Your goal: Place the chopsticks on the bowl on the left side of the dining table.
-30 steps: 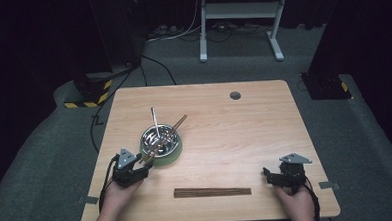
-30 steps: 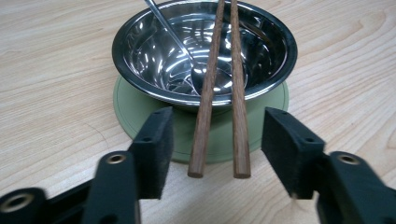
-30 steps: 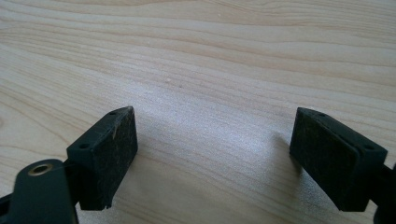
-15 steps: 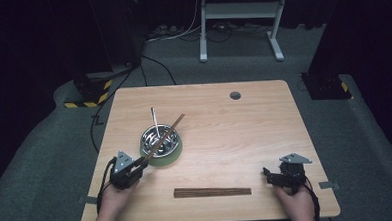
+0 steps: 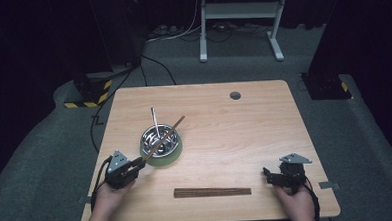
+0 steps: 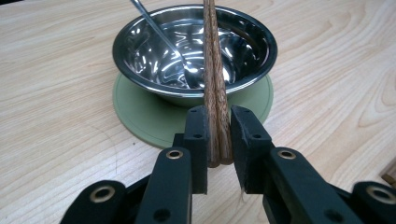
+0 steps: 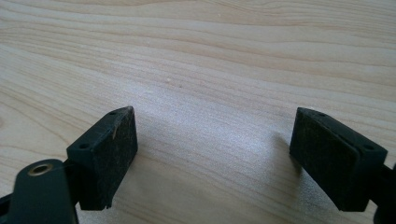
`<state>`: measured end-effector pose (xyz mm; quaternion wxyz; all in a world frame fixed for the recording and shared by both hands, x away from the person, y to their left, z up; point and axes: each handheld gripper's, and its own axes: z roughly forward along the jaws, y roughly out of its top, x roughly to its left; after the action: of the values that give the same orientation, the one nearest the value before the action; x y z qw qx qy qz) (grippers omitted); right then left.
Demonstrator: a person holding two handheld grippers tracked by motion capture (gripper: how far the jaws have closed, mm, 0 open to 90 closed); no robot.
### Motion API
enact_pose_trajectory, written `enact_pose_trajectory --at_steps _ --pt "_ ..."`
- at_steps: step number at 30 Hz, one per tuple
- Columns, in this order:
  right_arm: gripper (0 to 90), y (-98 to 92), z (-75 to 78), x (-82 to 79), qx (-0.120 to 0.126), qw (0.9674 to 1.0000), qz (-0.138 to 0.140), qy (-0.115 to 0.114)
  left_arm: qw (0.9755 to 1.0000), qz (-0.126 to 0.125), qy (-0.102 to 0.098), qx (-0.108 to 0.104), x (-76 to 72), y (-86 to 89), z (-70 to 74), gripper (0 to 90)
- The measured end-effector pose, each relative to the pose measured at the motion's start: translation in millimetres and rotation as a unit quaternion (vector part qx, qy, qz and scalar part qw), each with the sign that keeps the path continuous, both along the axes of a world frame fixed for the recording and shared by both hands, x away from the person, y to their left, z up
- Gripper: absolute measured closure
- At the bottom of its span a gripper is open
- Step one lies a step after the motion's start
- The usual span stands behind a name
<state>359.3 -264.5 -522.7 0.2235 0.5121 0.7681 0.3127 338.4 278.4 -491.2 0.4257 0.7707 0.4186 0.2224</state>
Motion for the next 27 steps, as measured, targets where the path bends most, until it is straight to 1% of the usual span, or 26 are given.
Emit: enact_pose_trajectory --at_steps 2,5,6,7,9,10,11,12,13,14,15,16,18,19,23,24,25,26,27 --pt "14.6 0.0 0.0 0.0 0.0 1.0 0.0 0.0 1.0 -0.008 0.001 0.004 0.9 -0.4 0.5 76.5" --pt "14.6 0.8 -0.1 -0.2 0.003 1.0 -0.004 0.001 0.9999 -0.014 0.002 -0.002 2.1 -1.7 -0.5 76.5" --pt "14.6 1.0 -0.9 0.1 0.002 1.0 -0.006 -0.005 0.9998 -0.018 0.002 0.0 2.8 -1.3 -0.8 76.5" --pt "14.6 1.0 -0.7 0.0 0.002 1.0 -0.005 -0.004 0.9998 -0.019 0.004 -0.001 2.9 -1.4 -1.2 76.5" --pt "14.6 1.0 -0.9 0.0 0.002 1.0 -0.006 -0.005 0.9997 -0.023 0.002 -0.002 3.6 -1.0 -1.3 76.5" --pt "14.6 1.1 -0.9 0.0 0.002 1.0 -0.006 -0.005 0.9997 -0.024 0.002 -0.002 3.8 -0.6 -1.3 76.5" --pt "14.6 0.7 -0.3 -0.2 0.002 1.0 -0.003 -0.001 0.9997 -0.025 0.004 -0.006 4.0 0.0 -1.5 76.5" --pt "14.6 1.2 -1.0 0.1 0.002 1.0 -0.006 -0.006 0.9997 -0.024 0.006 -0.006 4.0 0.5 -1.5 76.5" --pt "14.6 0.9 -0.6 -0.1 0.002 1.0 -0.005 -0.003 0.9996 -0.025 0.005 -0.011 4.6 1.5 -1.9 76.5" --pt "14.6 0.7 -0.1 -0.2 0.002 1.0 -0.003 0.0 0.9996 -0.028 0.004 -0.011 5.2 2.6 -1.9 76.5" --pt "14.7 1.2 -1.0 0.0 0.002 1.0 -0.006 -0.005 0.9995 -0.029 0.005 -0.011 5.7 4.1 -1.9 76.4" --pt "14.7 0.6 0.0 -0.3 0.002 1.0 -0.003 0.001 0.9995 -0.026 0.007 -0.013 5.6 4.5 -2.0 76.3" --pt "14.7 0.9 -0.6 -0.1 0.002 1.0 -0.005 -0.003 0.9996 -0.024 0.007 -0.014 5.6 5.7 -1.8 75.5" --pt "14.7 0.7 -0.1 -0.3 0.002 1.0 -0.003 0.001 0.9996 -0.026 0.005 -0.014 5.5 6.1 -1.6 73.3" --pt "14.7 1.0 -0.3 -0.4 0.003 1.0 -0.004 0.0 0.9997 -0.018 0.004 -0.014 4.2 5.4 -1.2 62.8" --pt "14.6 0.8 0.0 -0.4 0.003 1.0 -0.004 0.002 0.9998 -0.018 0.002 -0.01 3.9 5.1 -0.9 60.1" --pt "14.7 0.6 0.2 -0.4 0.002 1.0 -0.002 0.003 0.9999 -0.011 0.0 -0.007 2.1 3.8 -0.3 57.8" --pt "14.7 0.8 -0.2 -0.3 0.002 1.0 -0.004 0.0 1.0 -0.007 -0.005 -0.003 0.8 3.1 0.2 55.3" --pt "14.7 0.7 0.1 -0.4 0.003 1.0 -0.003 0.003 0.9999 0.002 -0.015 -0.007 -3.3 2.1 -0.1 52.2"
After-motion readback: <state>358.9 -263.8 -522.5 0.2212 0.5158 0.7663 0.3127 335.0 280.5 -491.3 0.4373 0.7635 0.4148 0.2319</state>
